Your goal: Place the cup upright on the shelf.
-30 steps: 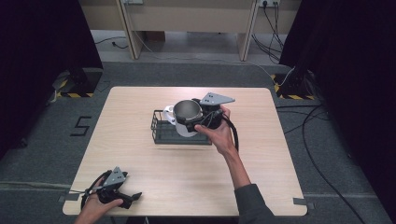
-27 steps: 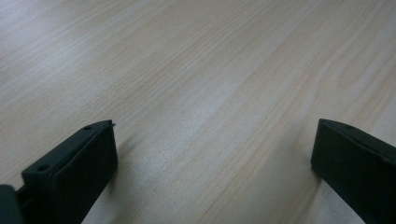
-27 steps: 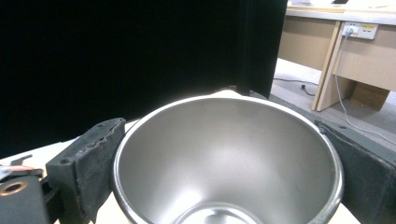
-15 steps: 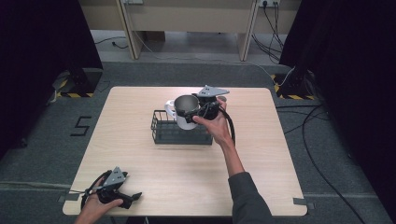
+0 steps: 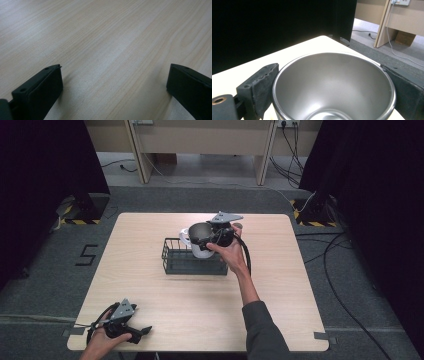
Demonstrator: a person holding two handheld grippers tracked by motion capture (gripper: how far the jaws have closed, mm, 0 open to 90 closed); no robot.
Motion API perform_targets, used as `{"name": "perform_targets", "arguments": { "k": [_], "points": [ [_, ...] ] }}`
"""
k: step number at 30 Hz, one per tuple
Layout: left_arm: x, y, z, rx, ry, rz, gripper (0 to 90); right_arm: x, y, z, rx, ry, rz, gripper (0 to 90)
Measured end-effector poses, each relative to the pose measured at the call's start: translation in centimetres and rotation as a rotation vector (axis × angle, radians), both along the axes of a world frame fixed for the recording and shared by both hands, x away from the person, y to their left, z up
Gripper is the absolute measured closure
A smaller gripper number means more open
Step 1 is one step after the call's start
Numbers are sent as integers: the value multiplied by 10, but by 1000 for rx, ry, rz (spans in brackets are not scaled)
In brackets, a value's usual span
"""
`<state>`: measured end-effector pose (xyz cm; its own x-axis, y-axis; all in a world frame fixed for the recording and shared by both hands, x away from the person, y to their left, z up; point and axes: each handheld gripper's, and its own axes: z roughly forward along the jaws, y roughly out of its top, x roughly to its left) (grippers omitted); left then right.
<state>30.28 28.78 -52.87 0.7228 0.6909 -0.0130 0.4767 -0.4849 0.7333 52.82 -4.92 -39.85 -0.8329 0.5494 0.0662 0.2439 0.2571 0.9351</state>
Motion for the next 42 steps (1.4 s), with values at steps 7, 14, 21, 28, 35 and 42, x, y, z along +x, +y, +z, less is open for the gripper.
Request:
{"name": "perform_targets", "arguments": {
  "k": [7, 14, 21, 28, 35, 42],
  "points": [
    [0, 0, 0, 0, 0, 0, 0, 1, 1, -6, -4, 16, -2, 61],
    [0, 0, 0, -1, 1, 0, 0, 2, 2, -15, -29, 36, -5, 59],
    [0, 0, 0, -1, 1, 0, 0, 0, 0, -22, -69, 63, -6, 55],
    [0, 0, 0, 2, 1, -1, 0, -4, -3, -17, -67, 39, -12, 48],
    [0, 0, 0, -2, 1, 1, 0, -9, -10, -5, -19, 17, -35, 156],
    [0, 0, 0, -1, 0, 0, 0, -18, -20, 5, -3, 9, -47, 145]
  ]
}}
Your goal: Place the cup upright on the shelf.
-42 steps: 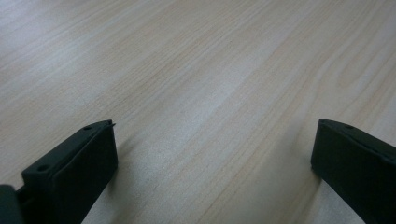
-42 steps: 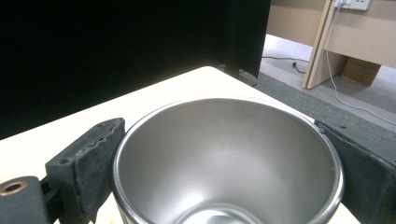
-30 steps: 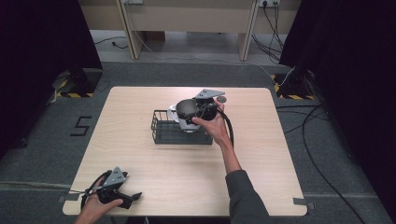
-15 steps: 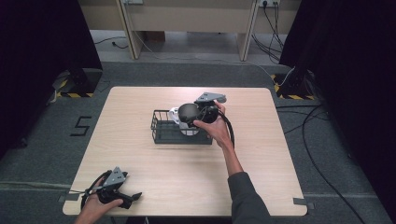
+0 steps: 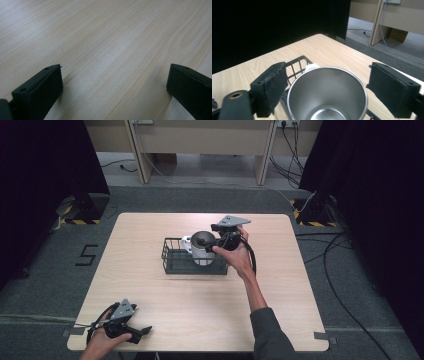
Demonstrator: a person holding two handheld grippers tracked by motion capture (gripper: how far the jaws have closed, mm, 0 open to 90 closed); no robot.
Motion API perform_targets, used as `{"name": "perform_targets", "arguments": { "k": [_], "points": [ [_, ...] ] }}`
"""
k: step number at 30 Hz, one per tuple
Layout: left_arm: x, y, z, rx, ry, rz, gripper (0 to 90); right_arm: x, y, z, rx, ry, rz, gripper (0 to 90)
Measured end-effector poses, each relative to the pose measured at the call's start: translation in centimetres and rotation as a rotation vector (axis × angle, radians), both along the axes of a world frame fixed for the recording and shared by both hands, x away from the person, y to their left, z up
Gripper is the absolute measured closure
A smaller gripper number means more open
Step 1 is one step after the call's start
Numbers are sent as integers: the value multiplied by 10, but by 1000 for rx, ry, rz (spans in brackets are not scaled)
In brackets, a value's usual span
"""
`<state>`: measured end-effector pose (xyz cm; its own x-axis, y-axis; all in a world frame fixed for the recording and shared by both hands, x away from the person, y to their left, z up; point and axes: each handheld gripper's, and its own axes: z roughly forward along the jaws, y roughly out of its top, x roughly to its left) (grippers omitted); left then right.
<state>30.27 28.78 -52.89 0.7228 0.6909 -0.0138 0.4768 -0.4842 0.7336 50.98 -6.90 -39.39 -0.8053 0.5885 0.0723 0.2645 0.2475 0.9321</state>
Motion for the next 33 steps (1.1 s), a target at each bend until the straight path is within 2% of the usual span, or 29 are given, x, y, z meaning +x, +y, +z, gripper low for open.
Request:
{"name": "perform_targets", "arguments": {
  "k": [11, 13, 33],
  "points": [
    [0, 0, 0, 0, 0, 0, 0, -14, -15, 2, 12, -11, -11, 151],
    [0, 0, 0, -1, 0, 0, 0, -20, -19, 1, 15, 6, -27, 151],
    [0, 0, 0, 2, 0, -1, 0, -56, -40, -1, 30, 24, -50, 156]
  ]
}}
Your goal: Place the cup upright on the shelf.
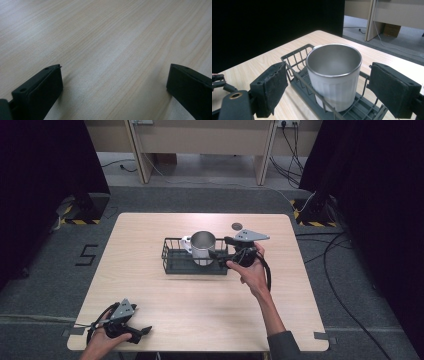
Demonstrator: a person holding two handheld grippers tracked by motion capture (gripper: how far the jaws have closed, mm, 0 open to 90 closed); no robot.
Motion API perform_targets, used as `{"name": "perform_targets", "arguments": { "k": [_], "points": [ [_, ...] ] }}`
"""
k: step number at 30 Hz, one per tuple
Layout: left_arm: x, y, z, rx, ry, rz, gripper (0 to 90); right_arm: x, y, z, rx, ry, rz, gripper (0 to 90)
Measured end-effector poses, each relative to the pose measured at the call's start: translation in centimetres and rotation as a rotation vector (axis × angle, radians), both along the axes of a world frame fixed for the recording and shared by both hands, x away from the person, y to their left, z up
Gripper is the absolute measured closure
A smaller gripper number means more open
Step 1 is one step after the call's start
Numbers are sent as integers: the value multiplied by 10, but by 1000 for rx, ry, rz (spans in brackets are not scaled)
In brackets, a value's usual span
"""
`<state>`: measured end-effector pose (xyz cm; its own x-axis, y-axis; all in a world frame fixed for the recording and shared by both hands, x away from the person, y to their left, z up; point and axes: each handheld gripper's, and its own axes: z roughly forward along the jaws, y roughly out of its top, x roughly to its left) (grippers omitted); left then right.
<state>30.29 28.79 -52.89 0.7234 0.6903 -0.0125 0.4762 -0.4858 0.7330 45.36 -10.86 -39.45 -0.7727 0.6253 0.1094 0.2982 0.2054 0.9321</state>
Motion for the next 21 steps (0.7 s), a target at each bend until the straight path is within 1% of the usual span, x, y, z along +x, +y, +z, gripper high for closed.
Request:
{"name": "perform_targets", "arguments": {
  "k": [1, 3, 4, 6, 8, 11, 13, 21],
  "points": [
    [0, 0, 0, 0, 0, 0, 0, -5, -2, -1, -2, 1, -5, 156],
    [0, 0, 0, 0, 0, 0, 0, -6, -3, -1, -5, -2, -5, 155],
    [0, 0, 0, -1, -1, 0, 0, -11, -6, -2, -3, -3, -4, 156],
    [0, 0, 0, 0, -1, 0, 0, -13, -7, -2, 1, -3, -4, 156],
    [0, 0, 0, 0, 0, 0, 0, -21, -11, -4, -3, -1, -7, 156],
    [0, 0, 0, 0, -1, 0, 0, -24, -12, -5, -7, -4, -10, 156],
    [0, 0, 0, 0, -1, 0, 0, -31, -16, -8, -11, -6, -11, 157],
    [0, 0, 0, 0, -1, 0, 0, -41, -21, -11, -1, -5, -12, 158]
  ]
}}
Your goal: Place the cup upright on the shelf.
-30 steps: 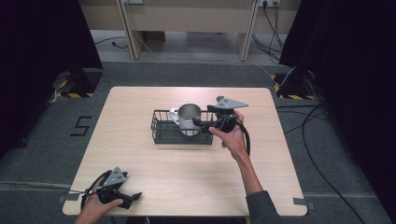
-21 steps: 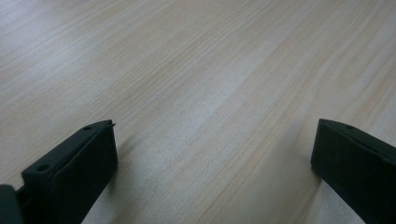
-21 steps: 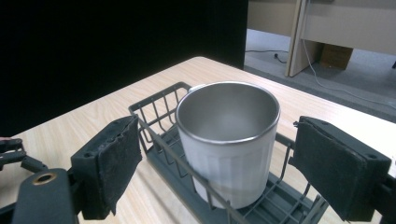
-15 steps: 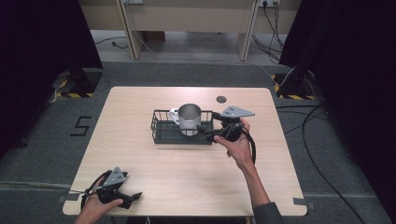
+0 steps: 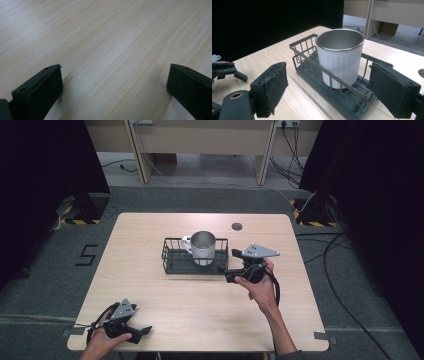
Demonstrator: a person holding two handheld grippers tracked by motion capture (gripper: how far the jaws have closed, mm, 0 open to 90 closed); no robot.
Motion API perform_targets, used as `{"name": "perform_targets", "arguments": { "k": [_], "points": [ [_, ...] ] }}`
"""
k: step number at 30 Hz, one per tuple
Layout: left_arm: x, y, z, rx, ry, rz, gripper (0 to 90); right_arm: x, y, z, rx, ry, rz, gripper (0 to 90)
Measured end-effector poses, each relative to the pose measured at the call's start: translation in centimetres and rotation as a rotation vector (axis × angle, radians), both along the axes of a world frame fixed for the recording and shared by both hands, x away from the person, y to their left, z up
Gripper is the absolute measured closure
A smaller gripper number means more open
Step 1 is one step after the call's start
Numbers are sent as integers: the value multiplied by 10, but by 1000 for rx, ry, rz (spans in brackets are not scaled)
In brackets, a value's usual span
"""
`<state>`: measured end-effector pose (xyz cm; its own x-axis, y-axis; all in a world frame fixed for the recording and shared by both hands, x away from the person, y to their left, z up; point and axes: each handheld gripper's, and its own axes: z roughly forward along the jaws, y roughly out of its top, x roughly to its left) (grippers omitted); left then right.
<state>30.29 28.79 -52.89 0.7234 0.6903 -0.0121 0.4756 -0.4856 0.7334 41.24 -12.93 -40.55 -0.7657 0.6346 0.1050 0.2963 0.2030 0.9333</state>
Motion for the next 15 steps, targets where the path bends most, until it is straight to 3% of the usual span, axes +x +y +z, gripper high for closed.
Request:
{"name": "perform_targets", "arguments": {
  "k": [15],
  "points": [
    [0, 0, 0, 1, 0, 0, 0, -18, -1, -4, -18, -2, 3, 159]
  ]
}}
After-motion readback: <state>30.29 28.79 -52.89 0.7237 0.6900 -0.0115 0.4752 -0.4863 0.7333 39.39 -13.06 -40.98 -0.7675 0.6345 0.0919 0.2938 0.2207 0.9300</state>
